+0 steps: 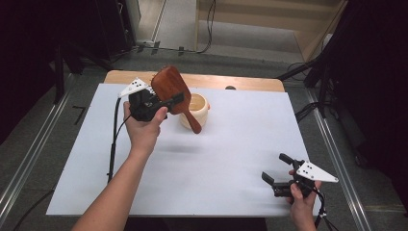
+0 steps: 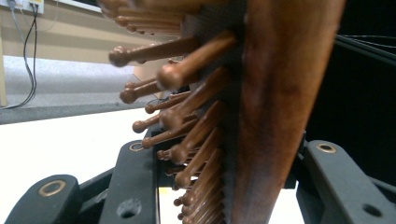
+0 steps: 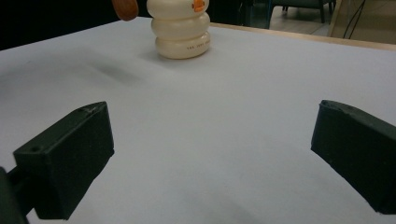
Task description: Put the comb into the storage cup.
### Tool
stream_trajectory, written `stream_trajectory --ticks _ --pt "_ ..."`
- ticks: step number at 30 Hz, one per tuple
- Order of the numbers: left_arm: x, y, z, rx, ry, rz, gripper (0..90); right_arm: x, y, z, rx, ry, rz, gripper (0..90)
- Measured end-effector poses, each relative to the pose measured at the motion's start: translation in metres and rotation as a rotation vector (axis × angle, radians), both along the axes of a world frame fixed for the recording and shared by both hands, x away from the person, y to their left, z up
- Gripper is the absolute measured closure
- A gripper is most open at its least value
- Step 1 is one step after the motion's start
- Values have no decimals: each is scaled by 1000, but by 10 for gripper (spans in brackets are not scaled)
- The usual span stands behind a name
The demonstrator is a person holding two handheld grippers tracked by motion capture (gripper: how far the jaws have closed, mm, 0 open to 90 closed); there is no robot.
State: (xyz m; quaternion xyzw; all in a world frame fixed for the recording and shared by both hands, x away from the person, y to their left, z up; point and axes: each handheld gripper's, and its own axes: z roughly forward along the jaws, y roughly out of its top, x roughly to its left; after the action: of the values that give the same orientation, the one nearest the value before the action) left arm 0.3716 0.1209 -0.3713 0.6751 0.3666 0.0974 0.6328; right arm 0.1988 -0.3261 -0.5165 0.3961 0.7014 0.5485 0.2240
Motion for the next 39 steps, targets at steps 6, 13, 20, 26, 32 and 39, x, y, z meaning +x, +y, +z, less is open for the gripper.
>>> stream_trajectory --ticks 6,13,20,26,32,39 --pt "5 1 0 -9 5 10 556 0 0 0 2 0 0 0" --pt "12 0 4 -13 -3 20 556 0 0 0 1 0 0 0" --pt "22 -2 9 -9 -8 25 556 0 -1 0 9 2 -2 0" --pt "31 0 12 -26 -10 34 556 0 -1 0 9 1 -1 0" --pt "40 0 14 -21 -5 50 556 0 -1 0 9 2 -1 0" --pt "50 1 14 -31 -1 73 555 0 -1 0 10 1 2 0"
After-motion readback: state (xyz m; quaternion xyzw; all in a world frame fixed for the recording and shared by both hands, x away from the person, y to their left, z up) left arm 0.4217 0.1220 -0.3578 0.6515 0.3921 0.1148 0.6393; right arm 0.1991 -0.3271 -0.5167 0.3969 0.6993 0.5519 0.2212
